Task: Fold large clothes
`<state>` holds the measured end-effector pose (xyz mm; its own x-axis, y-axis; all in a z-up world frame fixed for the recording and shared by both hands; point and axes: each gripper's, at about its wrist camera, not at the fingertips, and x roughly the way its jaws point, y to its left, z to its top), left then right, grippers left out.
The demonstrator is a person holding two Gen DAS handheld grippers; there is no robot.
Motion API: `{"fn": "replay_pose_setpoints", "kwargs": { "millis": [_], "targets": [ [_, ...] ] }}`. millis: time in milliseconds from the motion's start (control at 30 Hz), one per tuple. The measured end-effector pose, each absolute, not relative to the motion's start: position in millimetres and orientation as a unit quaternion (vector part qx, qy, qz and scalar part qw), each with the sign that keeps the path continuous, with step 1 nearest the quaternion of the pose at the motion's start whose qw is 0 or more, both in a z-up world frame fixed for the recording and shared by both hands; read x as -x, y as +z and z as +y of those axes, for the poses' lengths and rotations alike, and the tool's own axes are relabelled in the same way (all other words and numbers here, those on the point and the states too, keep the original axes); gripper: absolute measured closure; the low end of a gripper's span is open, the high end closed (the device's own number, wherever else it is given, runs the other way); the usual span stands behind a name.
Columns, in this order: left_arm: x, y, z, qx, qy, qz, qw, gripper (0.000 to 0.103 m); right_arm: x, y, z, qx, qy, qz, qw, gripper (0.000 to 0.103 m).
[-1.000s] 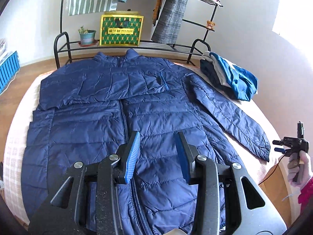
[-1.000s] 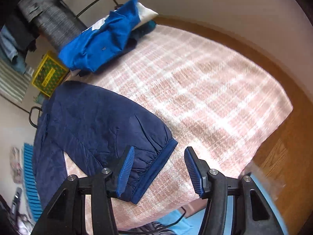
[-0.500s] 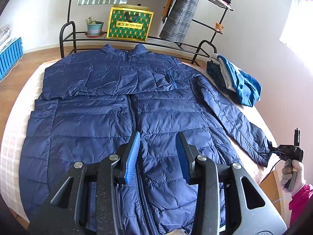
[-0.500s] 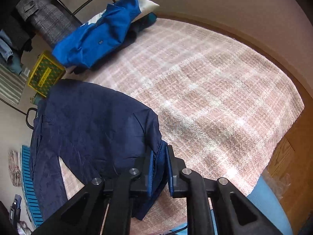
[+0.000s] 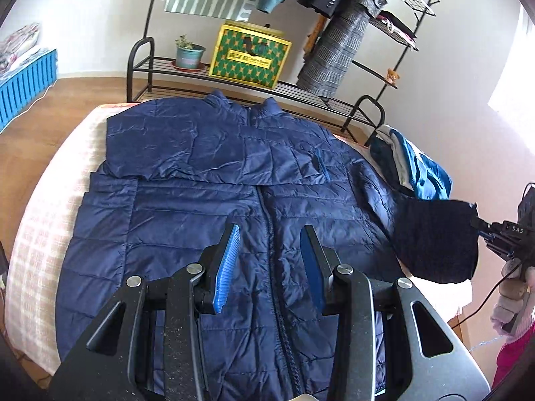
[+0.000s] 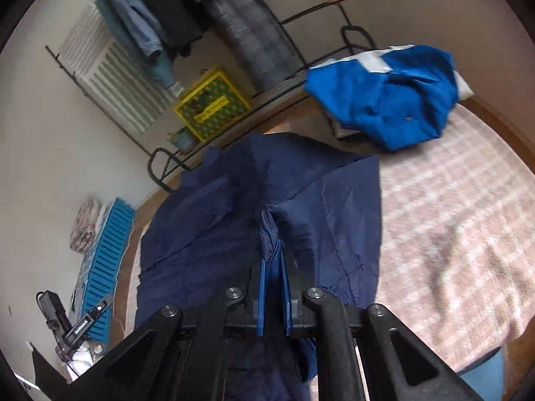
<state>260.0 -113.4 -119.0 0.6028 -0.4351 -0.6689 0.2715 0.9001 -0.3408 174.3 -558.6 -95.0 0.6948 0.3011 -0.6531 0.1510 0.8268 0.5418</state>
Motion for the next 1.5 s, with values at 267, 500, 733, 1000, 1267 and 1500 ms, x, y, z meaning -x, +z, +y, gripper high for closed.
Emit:
{"fn": "replay_pose_setpoints", "kwargs": {
  "millis": [267,500,733,1000,1267,1500],
  "targets": [
    [-263.8,-127.7,-81.6,0.12,-0.175,0.414,0.885,0.065,-259.9,-137.7,-419.9,-0.256,0.136,0.442,0.849,0.097],
    [-272.3,-139.5,-67.6,0.148,-0.164,0.431,0.875,0.065,-304.5,-211.8,-356.4,-0.22,0.152,0.522,0.81,0.093],
    [-279.4,-154.4,-106.4,0.177,-0.232,0.469,0.833,0.042,-271.3,-168.4,-391.0,-0.23,0.168,0.471,0.835,0.054],
    [-299.5,-202.3,-199.7,0.166,-0.288,0.557,0.761,0.04,-171.7,-112.7,-483.4,-0.241,0.082,0.417,0.872,0.047],
    [-321.5,-236.6,-244.9,0.081,-0.259,0.59,0.76,0.086,-81.9,-119.1,-537.8,-0.241,-0.001,0.408,0.881,0.047],
    [-349.2,-190.1,-250.2,-0.025,-0.256,0.496,0.829,0.099,-80.6,-155.6,-537.2,-0.267,-0.003,0.438,0.859,0.047]
  ]
}}
